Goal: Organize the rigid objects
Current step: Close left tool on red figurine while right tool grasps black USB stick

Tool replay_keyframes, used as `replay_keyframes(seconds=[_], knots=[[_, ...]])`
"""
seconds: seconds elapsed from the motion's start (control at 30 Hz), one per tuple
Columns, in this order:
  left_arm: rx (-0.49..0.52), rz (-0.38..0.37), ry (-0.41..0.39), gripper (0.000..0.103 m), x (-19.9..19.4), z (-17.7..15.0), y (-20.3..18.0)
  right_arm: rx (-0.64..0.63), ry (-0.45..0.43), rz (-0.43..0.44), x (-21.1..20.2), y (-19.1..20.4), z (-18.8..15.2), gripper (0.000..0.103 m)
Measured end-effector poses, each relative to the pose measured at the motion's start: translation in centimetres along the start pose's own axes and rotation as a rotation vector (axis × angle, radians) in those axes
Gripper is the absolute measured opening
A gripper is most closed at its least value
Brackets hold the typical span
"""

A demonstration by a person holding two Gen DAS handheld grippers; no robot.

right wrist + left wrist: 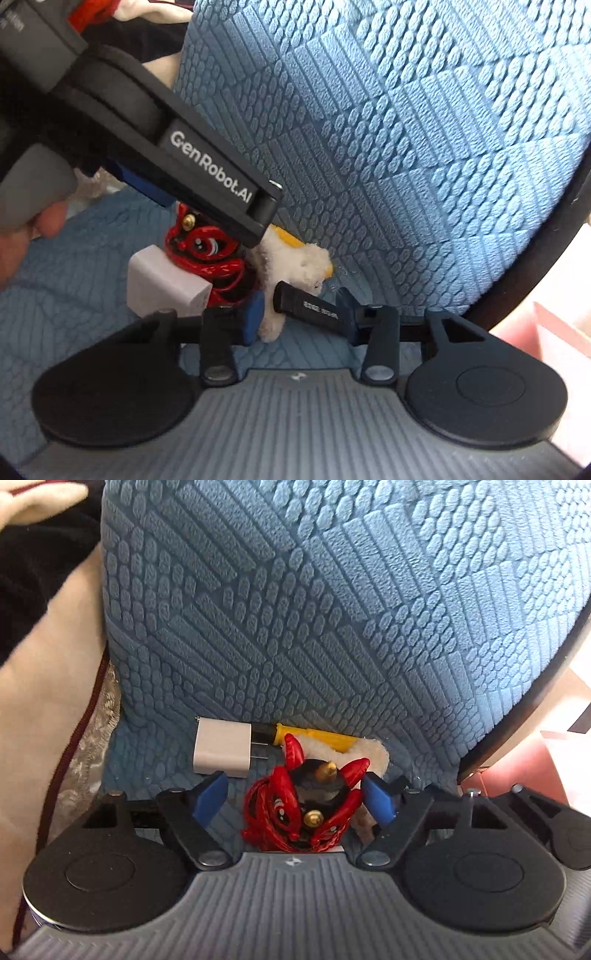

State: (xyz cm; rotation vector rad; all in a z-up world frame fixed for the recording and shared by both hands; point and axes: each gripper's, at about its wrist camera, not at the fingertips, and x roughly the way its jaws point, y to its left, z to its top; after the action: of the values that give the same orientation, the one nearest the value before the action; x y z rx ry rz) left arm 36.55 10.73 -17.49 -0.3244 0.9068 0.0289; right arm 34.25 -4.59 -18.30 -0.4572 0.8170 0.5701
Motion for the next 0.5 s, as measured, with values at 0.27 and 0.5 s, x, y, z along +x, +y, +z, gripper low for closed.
replay_keyframes(seconds=[0.27,0.5], knots=[[0.01,-0.022,0.031,0.069,0.6,-0.6,-0.4,0.026,0.015,0.048,0.9,-0.8,0.0,0.021],[-0.026,-0.038,0.03,0.067,0.7,-0.7,-0.1,0.074,-0.012,0.034,-0.7,-2.5,1.3,0.012]])
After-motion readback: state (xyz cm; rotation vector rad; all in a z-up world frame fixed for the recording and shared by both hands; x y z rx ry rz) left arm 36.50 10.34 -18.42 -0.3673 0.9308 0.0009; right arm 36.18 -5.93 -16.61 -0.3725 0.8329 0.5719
